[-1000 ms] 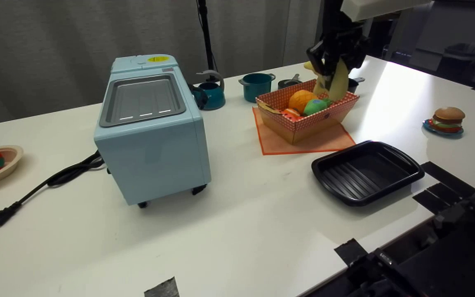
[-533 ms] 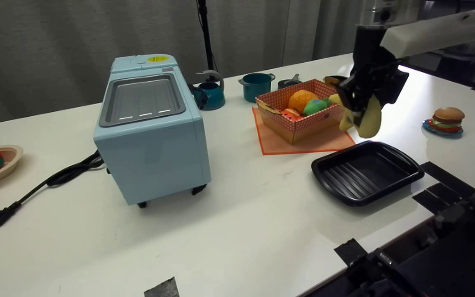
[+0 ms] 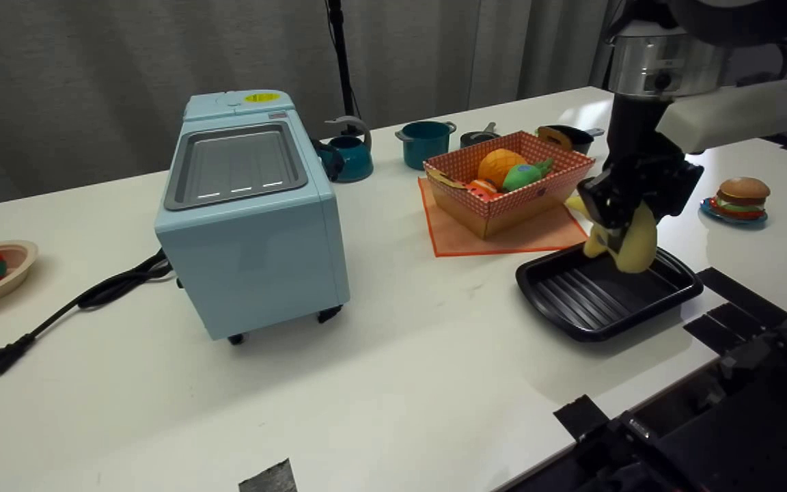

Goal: Take the banana plushie from the box and put it on the black plate

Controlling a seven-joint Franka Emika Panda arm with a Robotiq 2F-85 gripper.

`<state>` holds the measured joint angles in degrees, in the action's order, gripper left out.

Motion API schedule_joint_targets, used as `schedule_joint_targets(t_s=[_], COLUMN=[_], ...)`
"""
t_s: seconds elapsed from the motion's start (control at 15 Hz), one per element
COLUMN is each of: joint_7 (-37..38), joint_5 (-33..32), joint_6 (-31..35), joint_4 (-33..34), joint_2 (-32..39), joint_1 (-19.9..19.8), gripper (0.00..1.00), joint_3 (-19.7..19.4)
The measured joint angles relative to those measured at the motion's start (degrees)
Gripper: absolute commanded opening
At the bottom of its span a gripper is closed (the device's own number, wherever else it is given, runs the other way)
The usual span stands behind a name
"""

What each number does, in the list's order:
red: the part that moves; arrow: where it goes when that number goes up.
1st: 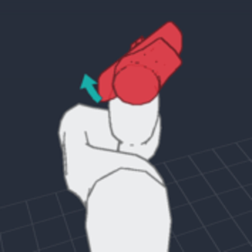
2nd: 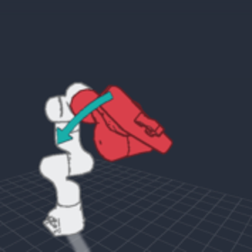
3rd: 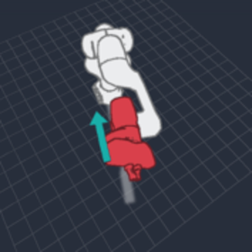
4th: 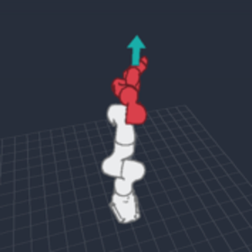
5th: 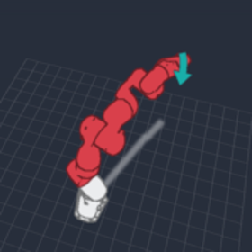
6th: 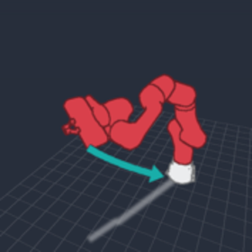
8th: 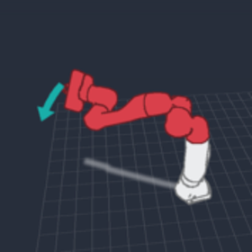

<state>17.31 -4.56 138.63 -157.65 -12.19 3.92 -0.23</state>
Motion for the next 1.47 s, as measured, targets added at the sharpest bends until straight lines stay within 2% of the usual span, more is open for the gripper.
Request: schedule_joint_targets(t_s=[0.33,0.47,0.93,1.47], joint_7=[0.0,0.0,0.01,0.01], joint_5=[0.24,0.24,0.19,0.19], joint_6=[0.0,0.0,0.0,-0.04], joint_4=[0.01,0.08,0.6,0.61], joint_2=[0.33,0.29,-1.29,-8.52], joint_1=[0.0,-0.02,-1.13,-1.86], gripper=[0.88,1.0,1.0,1.0], joint_3=[0.82,0.97,0.97,1.23])
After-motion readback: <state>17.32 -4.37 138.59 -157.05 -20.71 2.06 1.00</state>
